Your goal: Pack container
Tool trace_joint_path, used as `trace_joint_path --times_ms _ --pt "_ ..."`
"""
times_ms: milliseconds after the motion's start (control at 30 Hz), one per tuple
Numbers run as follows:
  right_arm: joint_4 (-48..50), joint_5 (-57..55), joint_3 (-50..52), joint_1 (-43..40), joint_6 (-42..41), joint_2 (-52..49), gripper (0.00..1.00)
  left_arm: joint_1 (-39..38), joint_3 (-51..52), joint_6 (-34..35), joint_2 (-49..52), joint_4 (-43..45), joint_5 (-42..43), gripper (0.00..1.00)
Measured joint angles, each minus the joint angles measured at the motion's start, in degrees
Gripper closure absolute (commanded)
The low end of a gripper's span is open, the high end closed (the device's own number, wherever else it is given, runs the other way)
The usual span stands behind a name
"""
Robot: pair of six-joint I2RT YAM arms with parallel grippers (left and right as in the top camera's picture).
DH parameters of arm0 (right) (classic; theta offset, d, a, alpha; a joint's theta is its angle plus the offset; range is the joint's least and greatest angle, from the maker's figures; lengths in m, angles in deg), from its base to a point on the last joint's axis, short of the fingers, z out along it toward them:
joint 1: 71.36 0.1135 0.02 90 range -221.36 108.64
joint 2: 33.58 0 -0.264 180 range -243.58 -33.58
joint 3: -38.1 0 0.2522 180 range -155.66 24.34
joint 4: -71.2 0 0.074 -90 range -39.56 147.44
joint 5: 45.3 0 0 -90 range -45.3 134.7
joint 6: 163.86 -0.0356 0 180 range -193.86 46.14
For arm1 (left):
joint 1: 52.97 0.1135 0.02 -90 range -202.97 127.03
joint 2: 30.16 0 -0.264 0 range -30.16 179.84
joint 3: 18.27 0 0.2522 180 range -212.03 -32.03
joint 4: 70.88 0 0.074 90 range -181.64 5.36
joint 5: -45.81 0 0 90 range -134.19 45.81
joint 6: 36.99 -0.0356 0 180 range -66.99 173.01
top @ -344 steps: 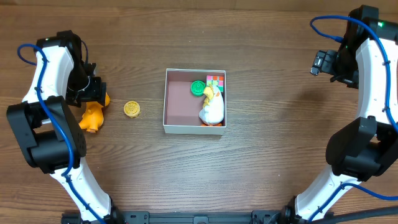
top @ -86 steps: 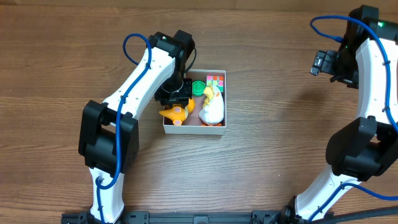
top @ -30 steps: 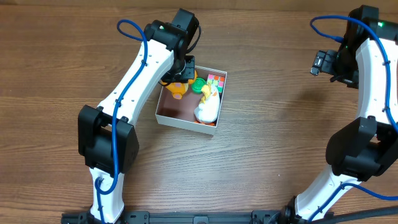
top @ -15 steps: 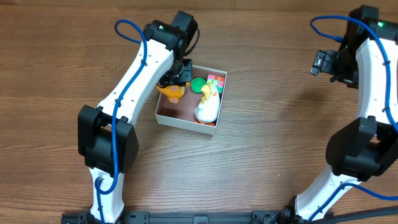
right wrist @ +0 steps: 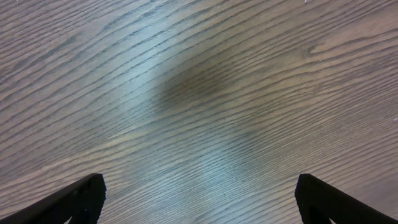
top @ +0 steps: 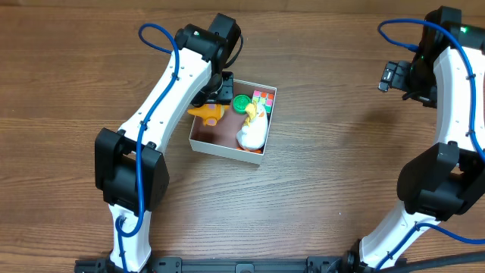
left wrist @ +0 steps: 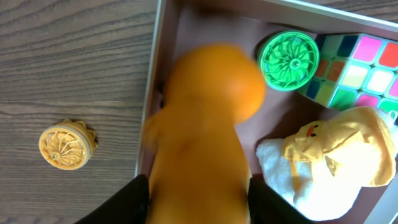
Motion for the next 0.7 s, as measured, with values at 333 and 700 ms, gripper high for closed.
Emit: trace_joint_path --times_ms 333,700 --pt "0.0 0.0 0.0 0.0 0.0 0.0 0.00 0.0 0.0 -0.5 0.0 0.5 -0.1 0.41" --pt "0.0 0.0 0.0 0.0 0.0 0.0 0.00 0.0 -1.8 -5.2 0.0 -4.7 7.2 0.56"
